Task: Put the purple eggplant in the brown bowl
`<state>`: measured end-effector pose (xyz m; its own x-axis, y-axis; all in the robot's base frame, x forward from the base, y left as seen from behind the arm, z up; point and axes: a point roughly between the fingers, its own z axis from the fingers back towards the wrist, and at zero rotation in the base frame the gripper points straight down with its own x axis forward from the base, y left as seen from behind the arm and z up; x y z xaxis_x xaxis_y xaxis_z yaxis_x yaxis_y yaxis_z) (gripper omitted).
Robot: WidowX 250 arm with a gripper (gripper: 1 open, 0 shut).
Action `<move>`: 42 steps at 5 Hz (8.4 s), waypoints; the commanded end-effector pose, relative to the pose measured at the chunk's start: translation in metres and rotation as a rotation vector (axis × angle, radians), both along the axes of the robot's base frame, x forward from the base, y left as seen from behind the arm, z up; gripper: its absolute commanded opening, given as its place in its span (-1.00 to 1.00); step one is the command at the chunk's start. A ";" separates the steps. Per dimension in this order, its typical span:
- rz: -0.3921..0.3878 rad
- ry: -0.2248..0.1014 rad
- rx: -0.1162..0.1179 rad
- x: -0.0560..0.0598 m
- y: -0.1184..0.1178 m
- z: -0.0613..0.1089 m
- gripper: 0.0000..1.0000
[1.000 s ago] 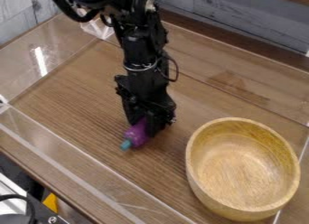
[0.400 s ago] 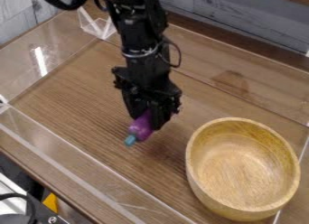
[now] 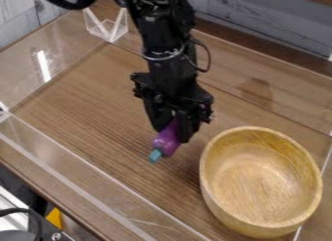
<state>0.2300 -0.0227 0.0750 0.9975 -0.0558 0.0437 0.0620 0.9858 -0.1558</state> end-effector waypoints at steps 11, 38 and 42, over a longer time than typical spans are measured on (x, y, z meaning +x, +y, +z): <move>-0.084 -0.056 -0.037 0.012 -0.100 -0.026 -1.00; -0.013 0.013 0.006 0.012 -0.099 -0.018 1.00; 0.017 0.013 0.015 0.012 -0.089 -0.014 1.00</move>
